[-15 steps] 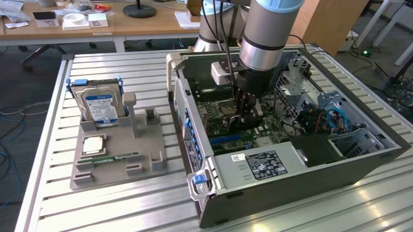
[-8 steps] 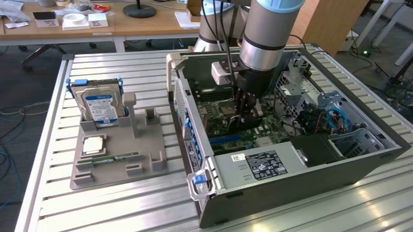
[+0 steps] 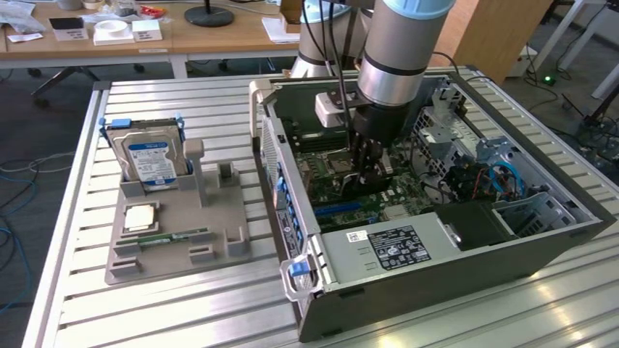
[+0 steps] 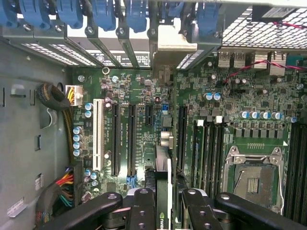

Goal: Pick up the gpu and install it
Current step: 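Insert the gpu into the slot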

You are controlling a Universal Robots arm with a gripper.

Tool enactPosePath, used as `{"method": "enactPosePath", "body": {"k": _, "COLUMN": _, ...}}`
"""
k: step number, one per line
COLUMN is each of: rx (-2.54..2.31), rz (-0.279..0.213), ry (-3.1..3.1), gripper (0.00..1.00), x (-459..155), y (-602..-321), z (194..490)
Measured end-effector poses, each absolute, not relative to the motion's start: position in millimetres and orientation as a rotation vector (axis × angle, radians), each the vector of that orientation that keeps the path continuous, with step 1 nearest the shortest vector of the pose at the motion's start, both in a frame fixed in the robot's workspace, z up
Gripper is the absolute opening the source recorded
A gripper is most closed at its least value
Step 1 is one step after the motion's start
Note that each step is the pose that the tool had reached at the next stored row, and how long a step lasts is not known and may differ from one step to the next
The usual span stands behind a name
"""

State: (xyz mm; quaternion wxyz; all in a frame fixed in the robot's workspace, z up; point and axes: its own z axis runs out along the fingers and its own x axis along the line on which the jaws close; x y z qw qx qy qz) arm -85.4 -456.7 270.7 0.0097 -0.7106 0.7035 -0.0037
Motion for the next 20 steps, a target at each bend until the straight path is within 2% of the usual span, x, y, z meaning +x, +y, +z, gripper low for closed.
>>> {"method": "enactPosePath", "body": {"k": 20, "rx": -2.216, "rz": -0.017, "ry": 2.194, "gripper": 0.26, "x": -89.7, "y": -456.7, "z": 266.5}}
